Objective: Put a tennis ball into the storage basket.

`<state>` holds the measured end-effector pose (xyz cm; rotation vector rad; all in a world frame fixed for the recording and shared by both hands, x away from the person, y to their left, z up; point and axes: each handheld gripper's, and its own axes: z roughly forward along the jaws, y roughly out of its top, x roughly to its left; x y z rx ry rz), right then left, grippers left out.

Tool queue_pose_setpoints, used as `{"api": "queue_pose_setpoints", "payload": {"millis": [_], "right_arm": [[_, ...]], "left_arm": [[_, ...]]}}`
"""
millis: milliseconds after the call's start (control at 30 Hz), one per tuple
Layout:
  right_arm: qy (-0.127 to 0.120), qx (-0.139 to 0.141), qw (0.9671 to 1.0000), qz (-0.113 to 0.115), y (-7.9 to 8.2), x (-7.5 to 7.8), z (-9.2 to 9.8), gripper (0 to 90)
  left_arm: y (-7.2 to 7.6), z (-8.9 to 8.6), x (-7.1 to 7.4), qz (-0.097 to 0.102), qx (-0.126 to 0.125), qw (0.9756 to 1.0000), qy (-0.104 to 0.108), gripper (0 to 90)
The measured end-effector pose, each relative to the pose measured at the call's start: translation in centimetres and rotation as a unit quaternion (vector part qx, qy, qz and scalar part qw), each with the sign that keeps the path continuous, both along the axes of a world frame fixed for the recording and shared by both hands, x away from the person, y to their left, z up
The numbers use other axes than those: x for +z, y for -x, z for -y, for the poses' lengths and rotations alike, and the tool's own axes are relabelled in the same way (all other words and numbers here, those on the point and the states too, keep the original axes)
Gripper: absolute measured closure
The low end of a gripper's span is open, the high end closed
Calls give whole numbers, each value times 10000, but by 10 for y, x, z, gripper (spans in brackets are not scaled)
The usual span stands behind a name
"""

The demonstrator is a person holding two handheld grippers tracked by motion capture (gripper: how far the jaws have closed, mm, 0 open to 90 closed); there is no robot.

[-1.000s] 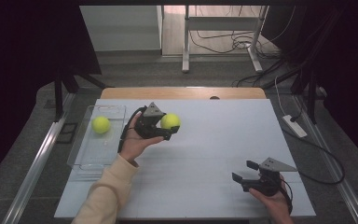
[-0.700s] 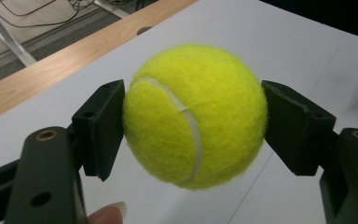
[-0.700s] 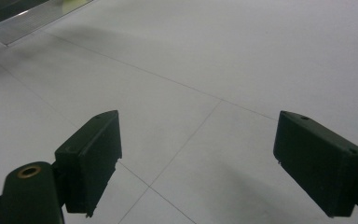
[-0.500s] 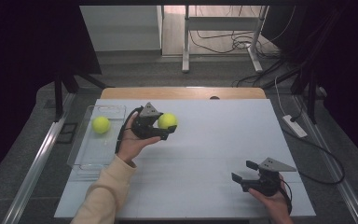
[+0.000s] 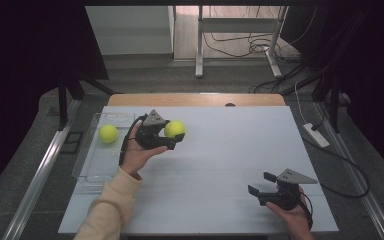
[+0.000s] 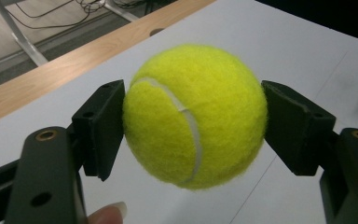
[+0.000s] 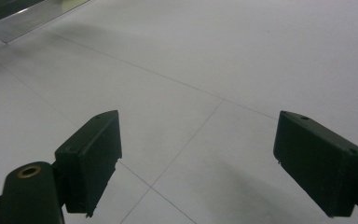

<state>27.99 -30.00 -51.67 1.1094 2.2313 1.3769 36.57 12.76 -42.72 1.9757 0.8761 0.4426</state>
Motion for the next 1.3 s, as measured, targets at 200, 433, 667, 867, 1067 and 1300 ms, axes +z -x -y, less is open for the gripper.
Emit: {"api": "queue_pose_setpoints", "payload": {"millis": [200, 433, 667, 867, 1067, 1300], "right_arm": [[2, 4, 10000, -5, 0, 0, 0, 152], [-2, -1, 10000, 2, 0, 0, 0, 152], [-3, -3, 10000, 1, 0, 0, 0, 152], [1, 3, 10000, -3, 0, 0, 0, 152], [-1, -4, 10000, -8, 0, 0, 0, 152], [-10, -3, 10000, 1, 0, 0, 0, 152]], "left_arm": [[1, -5, 1, 26, 65, 10000, 35, 271], [4, -12, 2, 41, 160, 9998, 90, 271], [7, -21, 2, 54, 261, 9995, 161, 271], [9, -28, 2, 61, 326, 9992, 200, 272], [12, -34, 2, 60, 378, 9990, 238, 271], [16, -42, 1, 50, 459, 9985, 295, 272]]}}
